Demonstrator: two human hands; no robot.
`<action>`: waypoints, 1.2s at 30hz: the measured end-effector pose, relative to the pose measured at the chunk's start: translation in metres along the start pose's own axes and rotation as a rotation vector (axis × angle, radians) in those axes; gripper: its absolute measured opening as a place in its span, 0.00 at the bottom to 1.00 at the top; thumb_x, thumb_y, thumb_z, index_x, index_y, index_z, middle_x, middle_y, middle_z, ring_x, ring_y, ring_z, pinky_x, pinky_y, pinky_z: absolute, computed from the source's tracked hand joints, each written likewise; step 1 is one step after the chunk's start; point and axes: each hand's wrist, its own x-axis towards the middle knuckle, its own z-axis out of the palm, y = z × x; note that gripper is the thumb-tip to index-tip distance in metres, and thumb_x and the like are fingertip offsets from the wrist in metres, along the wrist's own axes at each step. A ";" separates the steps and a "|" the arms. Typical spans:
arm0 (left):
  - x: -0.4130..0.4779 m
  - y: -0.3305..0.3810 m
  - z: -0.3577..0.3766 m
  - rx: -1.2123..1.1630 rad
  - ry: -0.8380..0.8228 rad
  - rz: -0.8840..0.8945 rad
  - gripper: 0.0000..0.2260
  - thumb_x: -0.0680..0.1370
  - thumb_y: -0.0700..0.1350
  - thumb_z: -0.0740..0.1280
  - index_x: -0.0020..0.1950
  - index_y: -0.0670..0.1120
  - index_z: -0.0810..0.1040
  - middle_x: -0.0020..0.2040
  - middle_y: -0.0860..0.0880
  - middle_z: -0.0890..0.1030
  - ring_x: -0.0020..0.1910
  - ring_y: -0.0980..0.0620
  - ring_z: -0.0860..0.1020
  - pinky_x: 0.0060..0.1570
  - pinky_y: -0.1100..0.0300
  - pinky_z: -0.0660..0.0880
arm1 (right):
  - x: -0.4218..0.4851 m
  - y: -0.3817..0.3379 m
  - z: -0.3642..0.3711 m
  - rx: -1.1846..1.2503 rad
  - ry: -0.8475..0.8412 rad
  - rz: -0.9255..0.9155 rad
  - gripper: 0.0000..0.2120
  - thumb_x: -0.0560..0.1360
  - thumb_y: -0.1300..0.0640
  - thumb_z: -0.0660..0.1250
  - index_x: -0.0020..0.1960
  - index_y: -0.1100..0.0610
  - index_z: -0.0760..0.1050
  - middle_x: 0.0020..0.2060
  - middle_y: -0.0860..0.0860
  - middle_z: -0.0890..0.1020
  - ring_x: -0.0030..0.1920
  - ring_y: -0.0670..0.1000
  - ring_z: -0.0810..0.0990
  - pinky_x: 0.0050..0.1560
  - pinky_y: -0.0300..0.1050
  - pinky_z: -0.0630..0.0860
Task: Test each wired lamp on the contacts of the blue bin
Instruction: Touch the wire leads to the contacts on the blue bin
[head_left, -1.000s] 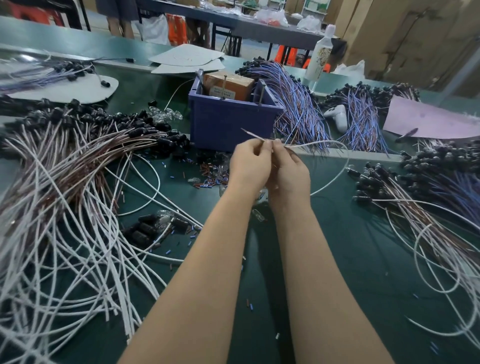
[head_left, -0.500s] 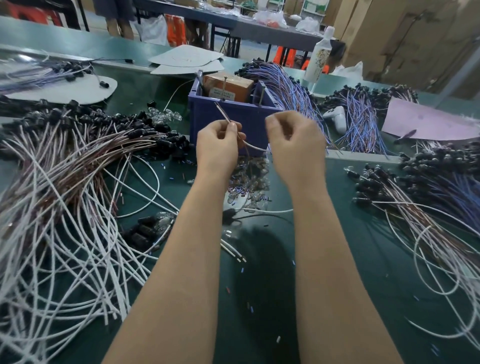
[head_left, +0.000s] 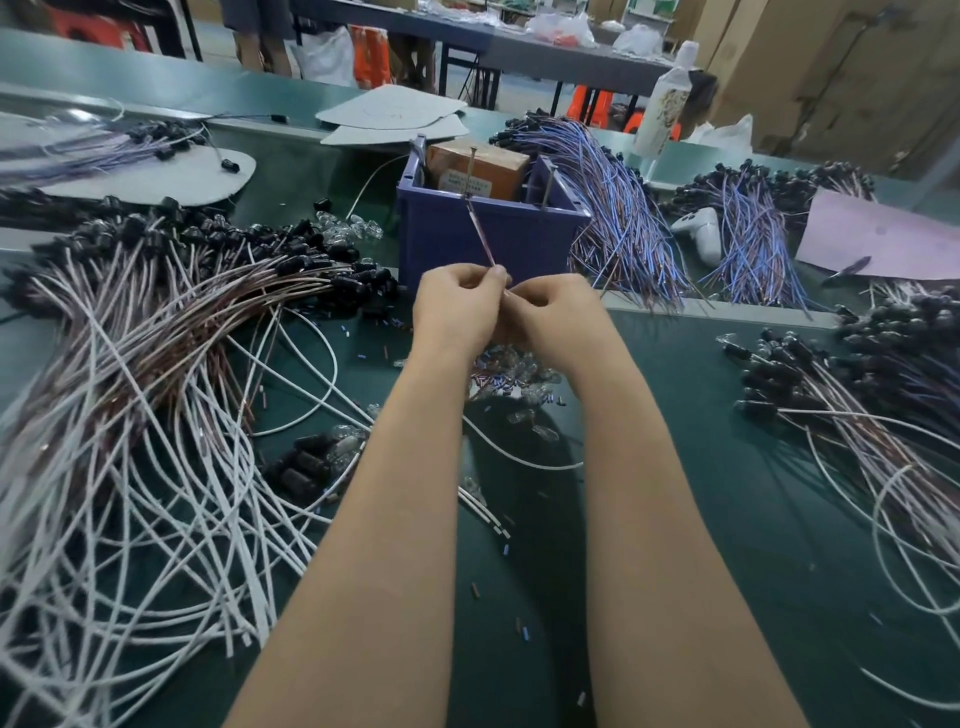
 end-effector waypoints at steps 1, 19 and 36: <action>0.000 0.000 0.001 0.011 0.000 -0.008 0.08 0.79 0.43 0.64 0.44 0.43 0.81 0.44 0.42 0.83 0.49 0.42 0.81 0.54 0.46 0.78 | 0.000 0.001 0.000 0.024 -0.010 0.017 0.15 0.78 0.56 0.64 0.35 0.60 0.79 0.31 0.56 0.81 0.35 0.52 0.77 0.46 0.53 0.78; 0.008 0.001 0.004 0.136 0.291 0.174 0.05 0.81 0.41 0.61 0.49 0.44 0.75 0.34 0.56 0.77 0.34 0.63 0.75 0.35 0.78 0.70 | 0.003 0.004 0.012 0.317 0.292 0.087 0.04 0.79 0.60 0.58 0.47 0.53 0.68 0.30 0.50 0.82 0.45 0.56 0.83 0.54 0.59 0.77; 0.020 0.001 0.010 0.135 0.287 0.144 0.07 0.80 0.41 0.61 0.45 0.45 0.77 0.35 0.53 0.79 0.38 0.57 0.78 0.46 0.62 0.75 | 0.008 -0.006 0.005 0.141 0.282 0.014 0.08 0.76 0.62 0.59 0.52 0.52 0.70 0.29 0.48 0.81 0.38 0.47 0.82 0.53 0.51 0.78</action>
